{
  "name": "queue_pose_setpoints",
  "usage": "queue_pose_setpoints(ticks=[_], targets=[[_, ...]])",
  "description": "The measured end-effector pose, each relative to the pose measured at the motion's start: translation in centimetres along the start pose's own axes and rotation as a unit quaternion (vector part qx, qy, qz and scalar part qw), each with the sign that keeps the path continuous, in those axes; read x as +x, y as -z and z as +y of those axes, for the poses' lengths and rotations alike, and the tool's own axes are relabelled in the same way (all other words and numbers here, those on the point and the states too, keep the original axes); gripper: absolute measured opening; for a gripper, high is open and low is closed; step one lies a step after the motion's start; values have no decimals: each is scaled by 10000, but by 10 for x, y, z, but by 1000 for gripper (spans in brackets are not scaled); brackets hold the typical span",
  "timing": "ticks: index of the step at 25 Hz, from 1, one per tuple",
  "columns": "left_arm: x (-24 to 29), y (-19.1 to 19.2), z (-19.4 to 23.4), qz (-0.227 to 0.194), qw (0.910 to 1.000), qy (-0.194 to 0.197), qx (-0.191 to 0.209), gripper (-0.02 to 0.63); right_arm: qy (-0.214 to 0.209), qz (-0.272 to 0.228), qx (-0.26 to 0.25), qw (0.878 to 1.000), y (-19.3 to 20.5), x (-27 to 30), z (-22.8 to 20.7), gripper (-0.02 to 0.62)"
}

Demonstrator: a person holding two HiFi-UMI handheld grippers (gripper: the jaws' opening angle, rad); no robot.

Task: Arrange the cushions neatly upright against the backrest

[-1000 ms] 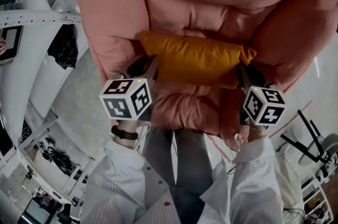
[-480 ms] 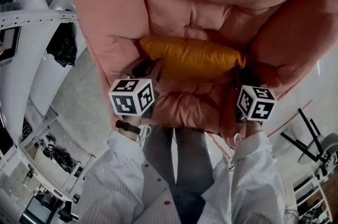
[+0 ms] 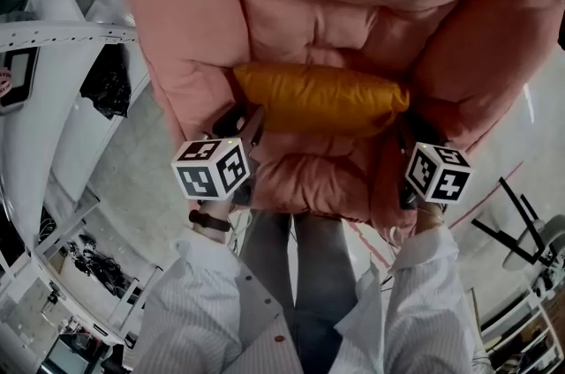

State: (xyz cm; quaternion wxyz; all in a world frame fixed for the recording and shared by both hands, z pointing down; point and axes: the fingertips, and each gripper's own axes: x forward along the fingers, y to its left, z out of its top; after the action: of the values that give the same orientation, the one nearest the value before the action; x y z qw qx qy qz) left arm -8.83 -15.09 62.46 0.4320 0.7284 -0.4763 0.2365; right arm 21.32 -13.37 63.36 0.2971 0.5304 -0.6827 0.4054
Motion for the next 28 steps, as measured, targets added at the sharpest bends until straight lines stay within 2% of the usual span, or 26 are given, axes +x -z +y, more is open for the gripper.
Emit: queue_pose_setpoints(ticks=[5,8,10,13,16,20,23,28], targets=[[-28,-11,-12,-237,9995,135,145,169,-33,-343,78,9994,-12,-31,15,89],[-48,-25,-29,-423,9984,301,235,169,-61,-714,27,9974,-30,-59,33,89],[-63,-39,-43,-609,9966,471,304,169,-158,-1045,16,9944,-47,-80,50,89],[-90,-60,-75,-907,9909,936,351,168,-450,-1622,28,9857,-77,-120,82,87],[-129,-77,-110,-1176,9831,1317,486,167,-765,-2112,-36,9744,-100,-167,121,87],[-176,-112,-146,-1676,9688,1610,855,160,-1091,-2662,-360,9570,-136,-219,168,86],[-217,-129,-172,-1890,9591,1822,1061,148,-1245,-2991,-652,9438,-156,-262,199,69],[-278,-153,-220,-2287,9347,2394,1293,106,-1580,-3502,-1098,9167,-179,-331,242,48]])
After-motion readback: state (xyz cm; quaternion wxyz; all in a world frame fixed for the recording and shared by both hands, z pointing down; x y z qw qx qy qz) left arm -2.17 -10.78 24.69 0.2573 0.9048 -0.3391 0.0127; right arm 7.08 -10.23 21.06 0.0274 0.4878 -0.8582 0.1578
